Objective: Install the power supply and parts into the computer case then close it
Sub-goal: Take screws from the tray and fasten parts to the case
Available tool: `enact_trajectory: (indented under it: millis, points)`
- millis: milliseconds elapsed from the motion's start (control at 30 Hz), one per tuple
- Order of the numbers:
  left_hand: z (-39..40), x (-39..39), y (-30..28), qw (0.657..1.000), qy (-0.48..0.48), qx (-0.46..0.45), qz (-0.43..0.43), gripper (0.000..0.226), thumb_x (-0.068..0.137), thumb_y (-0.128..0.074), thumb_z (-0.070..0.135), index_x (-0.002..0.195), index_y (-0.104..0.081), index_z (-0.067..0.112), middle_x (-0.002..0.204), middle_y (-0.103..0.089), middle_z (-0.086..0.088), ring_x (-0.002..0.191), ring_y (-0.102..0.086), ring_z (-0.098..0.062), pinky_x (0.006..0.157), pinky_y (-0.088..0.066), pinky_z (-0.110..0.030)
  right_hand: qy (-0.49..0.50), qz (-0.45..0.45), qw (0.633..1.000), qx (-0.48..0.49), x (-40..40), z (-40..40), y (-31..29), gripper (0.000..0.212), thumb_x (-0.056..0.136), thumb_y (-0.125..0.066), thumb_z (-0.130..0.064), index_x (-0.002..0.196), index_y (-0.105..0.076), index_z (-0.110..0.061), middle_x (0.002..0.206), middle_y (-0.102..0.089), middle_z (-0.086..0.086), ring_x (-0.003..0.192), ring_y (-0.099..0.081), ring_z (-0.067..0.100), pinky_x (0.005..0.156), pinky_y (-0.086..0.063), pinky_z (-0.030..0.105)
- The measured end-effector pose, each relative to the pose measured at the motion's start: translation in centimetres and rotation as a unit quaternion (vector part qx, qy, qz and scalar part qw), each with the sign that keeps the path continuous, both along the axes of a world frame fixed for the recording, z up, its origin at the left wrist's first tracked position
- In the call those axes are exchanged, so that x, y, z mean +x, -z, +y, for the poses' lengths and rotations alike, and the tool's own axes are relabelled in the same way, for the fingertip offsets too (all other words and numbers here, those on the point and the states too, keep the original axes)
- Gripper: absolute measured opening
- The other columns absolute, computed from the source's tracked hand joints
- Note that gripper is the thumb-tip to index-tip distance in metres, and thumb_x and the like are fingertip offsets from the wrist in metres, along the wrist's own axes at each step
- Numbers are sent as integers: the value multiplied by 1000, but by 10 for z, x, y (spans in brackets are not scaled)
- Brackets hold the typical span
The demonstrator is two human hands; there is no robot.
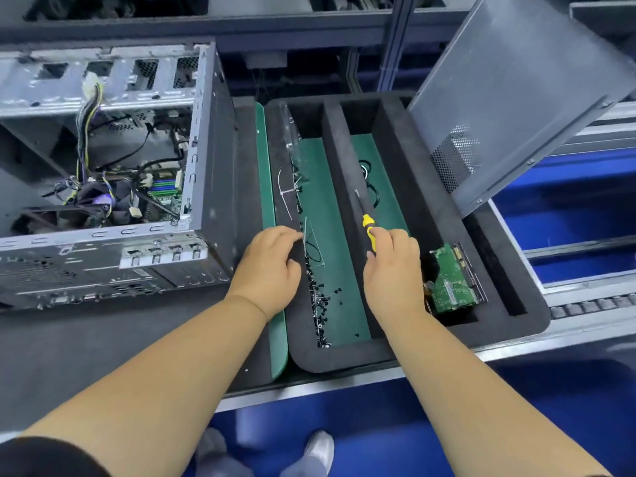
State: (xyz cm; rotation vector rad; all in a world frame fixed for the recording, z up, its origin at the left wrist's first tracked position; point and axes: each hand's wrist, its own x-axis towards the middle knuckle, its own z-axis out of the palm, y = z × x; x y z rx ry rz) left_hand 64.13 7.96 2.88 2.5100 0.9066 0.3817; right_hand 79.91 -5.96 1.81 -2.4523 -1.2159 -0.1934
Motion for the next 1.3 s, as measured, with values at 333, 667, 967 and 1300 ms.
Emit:
enact_trajectory:
  millis: [333,667,967,1300]
  points:
    - [0,3,-1,1000,-11,7,18,44,83,-52,12,126,-58,17,129,-53,3,124,-41,-17,105,-36,-31,-112,88,983,116,-1,-7,-6,18,90,-66,-12,105,-63,-4,94,-60,7,87,-54,27,79,-39,27]
    - [0,4,-1,1000,-8,10,21,44,83,-53,13,126,-58,17,129,-51,4,123,-40,-16,101,-32,-25,-158,95,982,50,2,-4,-6,16,92,-66,-23,100,-63,-9,91,-61,1,85,-51,23,72,-48,35]
    - [1,2,-1,1000,19,4,-11,32,87,-59,17,118,-64,20,118,-55,8,116,-43,-14,101,-31,-22,-99,138,978,124,6,-7,-4,13,95,-58,-23,102,-60,-12,95,-58,-2,90,-50,18,77,-38,26]
    - [3,1,2,999,37,5,-7,35,84,-68,40,117,-64,27,102,-50,13,106,-45,-12,95,-40,-27,-35,252,925,283,9,-9,-28,6,95,-50,-29,96,-56,-29,89,-54,-19,84,-56,5,69,-39,11]
